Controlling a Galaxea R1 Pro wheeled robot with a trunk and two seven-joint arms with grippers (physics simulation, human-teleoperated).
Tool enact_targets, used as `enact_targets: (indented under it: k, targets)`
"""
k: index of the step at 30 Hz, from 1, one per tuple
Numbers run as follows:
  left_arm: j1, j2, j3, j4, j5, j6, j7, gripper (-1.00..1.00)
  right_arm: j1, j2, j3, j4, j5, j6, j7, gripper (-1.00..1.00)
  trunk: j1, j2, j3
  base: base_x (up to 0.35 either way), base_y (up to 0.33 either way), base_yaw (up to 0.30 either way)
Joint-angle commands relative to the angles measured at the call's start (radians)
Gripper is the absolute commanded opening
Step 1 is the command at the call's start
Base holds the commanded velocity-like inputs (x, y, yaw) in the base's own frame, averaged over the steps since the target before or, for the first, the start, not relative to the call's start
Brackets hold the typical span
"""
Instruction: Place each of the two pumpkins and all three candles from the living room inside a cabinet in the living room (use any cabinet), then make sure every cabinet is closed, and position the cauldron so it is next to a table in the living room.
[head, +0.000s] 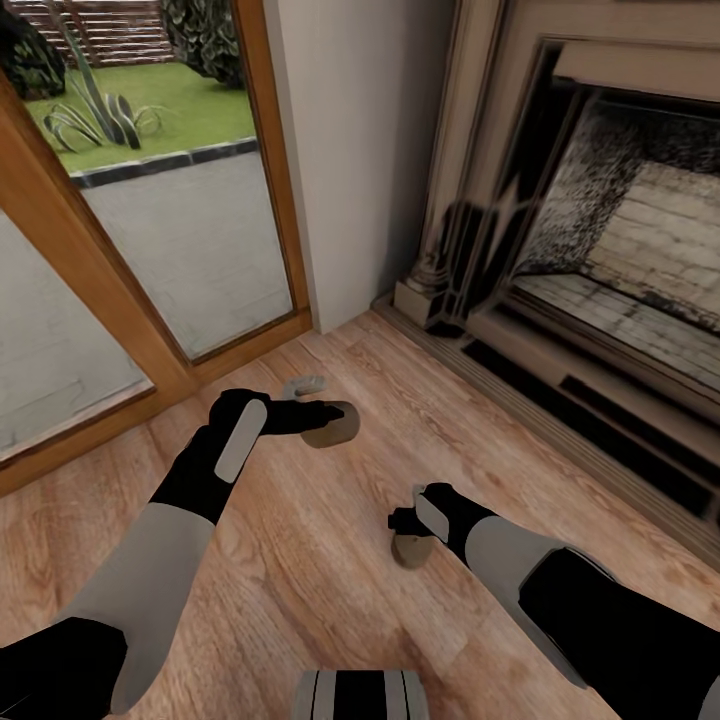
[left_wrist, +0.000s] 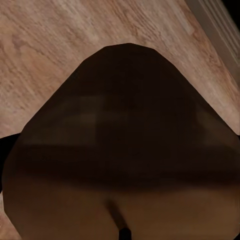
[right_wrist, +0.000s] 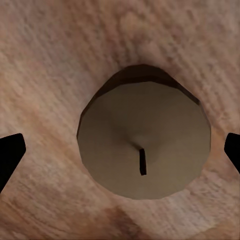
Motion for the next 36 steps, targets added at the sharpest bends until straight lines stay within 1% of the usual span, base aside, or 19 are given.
enact_targets:
  k: [1, 11, 36]
  targets:
    - [-0.001, 0.000, 0.000, -0.001, 0.008, 0.004, 0.008, -1.00, 0.000, 0.000, 0.006, -0.002, -0.010, 0.004, -0.007, 1.00, 0.000, -0.001, -0.005, 0.000, 0.000, 0.000]
    - [-0.001, 0.000, 0.000, 0.000, 0.009, 0.004, 0.008, -1.00, 0.000, 0.000, 0.006, -0.002, -0.010, 0.004, -0.008, 1.00, 0.005, -0.003, -0.043, 0.000, 0.000, 0.000]
    - [-0.001, 0.000, -0.002, 0.003, 0.008, 0.003, 0.011, -1.00, 0.000, 0.000, 0.008, -0.002, -0.010, 0.004, -0.009, 1.00, 0.005, -0.003, -0.042, 0.000, 0.000, -0.015]
